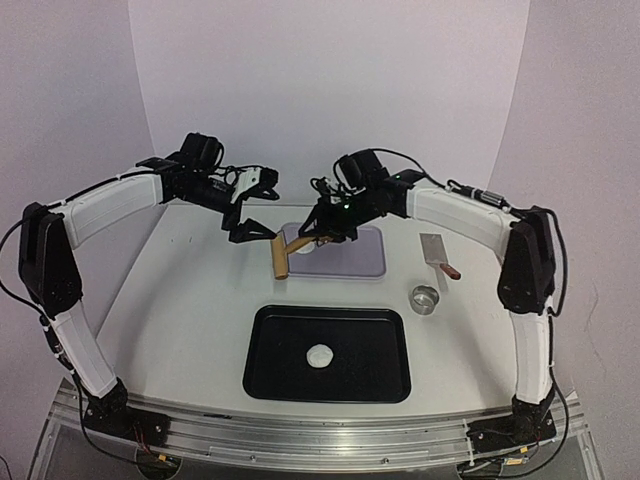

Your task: Roll out the dumpling wrappers from the dough

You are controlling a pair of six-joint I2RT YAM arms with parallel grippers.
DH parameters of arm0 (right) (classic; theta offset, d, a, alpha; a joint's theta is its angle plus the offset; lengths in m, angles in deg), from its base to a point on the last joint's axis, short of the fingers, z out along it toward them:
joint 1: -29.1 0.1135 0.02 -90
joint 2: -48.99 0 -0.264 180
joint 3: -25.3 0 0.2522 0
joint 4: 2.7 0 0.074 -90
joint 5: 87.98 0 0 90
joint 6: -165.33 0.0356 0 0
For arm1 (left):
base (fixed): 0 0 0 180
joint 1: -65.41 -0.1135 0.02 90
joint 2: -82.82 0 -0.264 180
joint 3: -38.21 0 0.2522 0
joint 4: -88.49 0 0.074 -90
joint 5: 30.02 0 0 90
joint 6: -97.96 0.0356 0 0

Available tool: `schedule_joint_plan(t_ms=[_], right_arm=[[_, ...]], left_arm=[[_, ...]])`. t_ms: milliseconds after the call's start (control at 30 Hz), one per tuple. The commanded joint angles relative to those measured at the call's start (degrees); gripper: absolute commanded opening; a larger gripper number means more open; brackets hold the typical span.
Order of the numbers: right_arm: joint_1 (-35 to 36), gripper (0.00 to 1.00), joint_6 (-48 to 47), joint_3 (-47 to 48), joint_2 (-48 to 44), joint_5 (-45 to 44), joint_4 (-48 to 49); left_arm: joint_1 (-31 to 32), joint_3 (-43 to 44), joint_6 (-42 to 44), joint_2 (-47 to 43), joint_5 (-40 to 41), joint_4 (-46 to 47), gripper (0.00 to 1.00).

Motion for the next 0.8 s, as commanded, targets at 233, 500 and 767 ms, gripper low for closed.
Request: schedule_joint_plan(t_ms=[233, 500, 767], right_arm=[[8.0, 0.00, -46.3, -14.8, -28.1, -18.6, -14.6], [25.4, 0.00, -63.3, -27.1, -36.2, -36.9, -14.8], [32.5, 0.00, -68.8, -30.6, -34.1, -44.6, -14.3]], left_arm=[[3.4, 0.4, 1.5, 2.3, 1.0, -9.4, 0.93], [9.1, -3.2, -5.2, 8.9, 10.4, -7.7, 0.88], [12.3, -4.8, -8.3, 14.5, 16.0, -1.4, 0.86]])
